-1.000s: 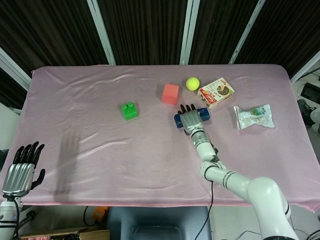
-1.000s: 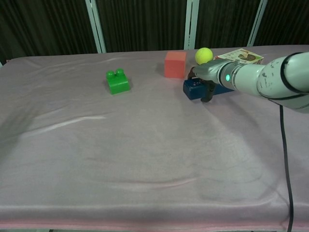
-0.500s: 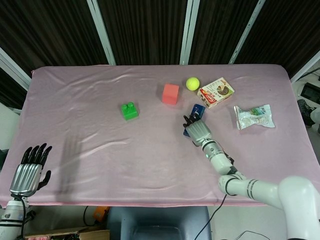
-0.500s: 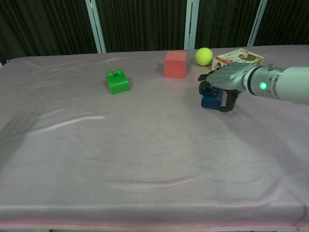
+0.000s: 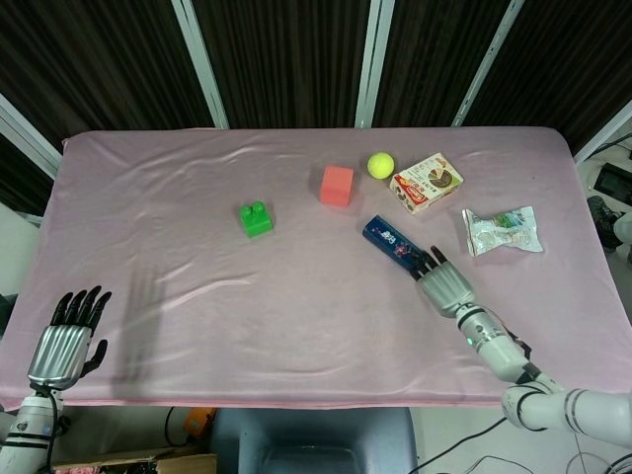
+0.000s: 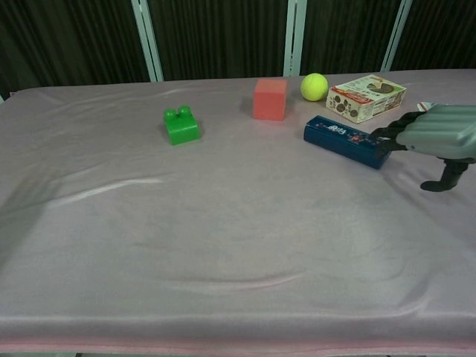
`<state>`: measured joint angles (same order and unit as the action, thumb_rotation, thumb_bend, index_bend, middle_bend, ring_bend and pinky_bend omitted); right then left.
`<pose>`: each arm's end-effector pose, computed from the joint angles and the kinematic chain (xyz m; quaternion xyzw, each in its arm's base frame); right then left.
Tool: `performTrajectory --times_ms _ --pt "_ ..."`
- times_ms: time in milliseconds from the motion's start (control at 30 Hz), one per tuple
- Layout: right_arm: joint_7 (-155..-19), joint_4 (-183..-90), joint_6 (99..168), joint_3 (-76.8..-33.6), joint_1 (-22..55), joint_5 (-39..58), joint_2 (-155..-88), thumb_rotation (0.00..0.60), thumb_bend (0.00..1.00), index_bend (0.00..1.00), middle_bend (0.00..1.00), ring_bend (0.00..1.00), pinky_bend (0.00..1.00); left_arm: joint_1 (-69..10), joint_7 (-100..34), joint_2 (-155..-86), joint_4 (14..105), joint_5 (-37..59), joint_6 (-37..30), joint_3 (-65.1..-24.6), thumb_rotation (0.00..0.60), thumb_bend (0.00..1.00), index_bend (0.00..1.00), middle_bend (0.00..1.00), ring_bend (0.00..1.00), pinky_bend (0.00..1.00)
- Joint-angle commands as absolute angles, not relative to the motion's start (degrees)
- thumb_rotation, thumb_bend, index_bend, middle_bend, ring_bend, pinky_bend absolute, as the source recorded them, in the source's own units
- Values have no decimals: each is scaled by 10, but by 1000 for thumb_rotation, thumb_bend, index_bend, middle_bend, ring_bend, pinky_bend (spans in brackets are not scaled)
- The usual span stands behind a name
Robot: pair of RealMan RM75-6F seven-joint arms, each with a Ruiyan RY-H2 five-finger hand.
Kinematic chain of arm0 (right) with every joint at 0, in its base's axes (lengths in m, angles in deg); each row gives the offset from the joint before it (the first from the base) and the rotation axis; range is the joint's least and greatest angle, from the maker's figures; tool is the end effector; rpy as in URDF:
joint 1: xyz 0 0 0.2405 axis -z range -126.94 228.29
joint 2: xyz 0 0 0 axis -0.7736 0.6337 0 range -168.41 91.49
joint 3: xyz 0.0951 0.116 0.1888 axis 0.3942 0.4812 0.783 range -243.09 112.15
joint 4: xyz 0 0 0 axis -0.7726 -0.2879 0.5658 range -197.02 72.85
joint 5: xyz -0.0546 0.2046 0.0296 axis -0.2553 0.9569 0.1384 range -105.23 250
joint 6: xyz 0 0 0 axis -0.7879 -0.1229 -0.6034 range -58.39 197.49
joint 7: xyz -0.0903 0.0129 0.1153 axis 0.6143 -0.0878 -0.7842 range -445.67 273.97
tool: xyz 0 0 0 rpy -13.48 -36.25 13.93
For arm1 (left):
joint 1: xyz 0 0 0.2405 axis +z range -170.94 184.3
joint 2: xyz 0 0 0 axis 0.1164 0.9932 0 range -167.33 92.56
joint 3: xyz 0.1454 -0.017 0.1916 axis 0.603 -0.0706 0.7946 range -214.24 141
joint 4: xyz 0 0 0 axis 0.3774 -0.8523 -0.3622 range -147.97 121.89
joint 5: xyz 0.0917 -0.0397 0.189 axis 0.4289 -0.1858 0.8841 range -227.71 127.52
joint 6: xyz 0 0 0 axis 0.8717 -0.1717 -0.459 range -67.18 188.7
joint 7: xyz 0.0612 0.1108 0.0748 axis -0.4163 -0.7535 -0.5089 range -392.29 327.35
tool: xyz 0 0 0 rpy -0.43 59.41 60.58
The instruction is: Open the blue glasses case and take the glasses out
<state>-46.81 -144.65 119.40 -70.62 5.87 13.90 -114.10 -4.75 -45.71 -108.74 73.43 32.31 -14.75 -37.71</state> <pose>-0.2387 -0.3338 0.0284 0.8421 -0.2078 0.1063 0.4862 -0.3039 0.2103 0.0952 -0.6764 -0.3544 -0.2928 0.5755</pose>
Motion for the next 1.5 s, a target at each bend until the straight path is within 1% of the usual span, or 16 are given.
performTrajectory --times_ms 33,367,500,600,667,733,833,1000,1100,1300,1500 --pt "-476 -1435 1196 -706 65 138 -1136 600 470 291 0 35 0 -48 -458 -1089 734 322 -146 -377 600 418 0 0 0 26" --pt "-482 -1319 1152 -649 37 206 -1186 600 470 284 0 35 0 -51 -468 -1094 732 316 -141 -377 600 419 0 0 0 26" --pt "-484 -1314 1150 -646 37 210 -1187 600 471 283 0 35 0 -50 -467 -1093 732 316 -142 -377 600 419 0 0 0 27" --pt "-506 -1332 1149 -646 48 204 -1169 600 475 288 0 35 0 -50 -460 -1089 734 317 -143 -377 600 419 0 0 0 28" --pt "-558 -1350 1165 -636 66 186 -1148 600 475 302 0 35 0 -52 -449 -1086 737 318 -139 -377 600 419 0 0 0 29" --pt "-607 -1339 1168 -624 71 159 -1152 600 474 310 0 35 0 -54 -446 -1083 735 316 -133 -376 600 419 0 0 0 29" --pt "-652 -1302 1166 -606 67 137 -1181 600 474 316 0 35 0 -54 -445 -1082 736 313 -132 -377 600 419 0 0 0 29" --pt "-697 -1236 1145 -581 53 135 -1243 600 475 336 0 35 0 -53 -438 -1079 736 314 -136 -377 600 418 0 0 0 29" --pt "-714 -1208 1139 -575 47 128 -1273 600 474 344 0 35 0 -54 -433 -1077 737 314 -131 -376 600 419 0 0 0 29" --pt "-726 -1168 1138 -568 44 115 -1306 600 474 384 1 35 0 -55 -425 -1074 738 313 -129 -375 600 419 0 0 0 29" --pt "-735 -1142 1138 -560 42 106 -1320 600 474 427 22 35 0 -54 -423 -1073 738 312 -130 -375 600 418 0 0 0 29"
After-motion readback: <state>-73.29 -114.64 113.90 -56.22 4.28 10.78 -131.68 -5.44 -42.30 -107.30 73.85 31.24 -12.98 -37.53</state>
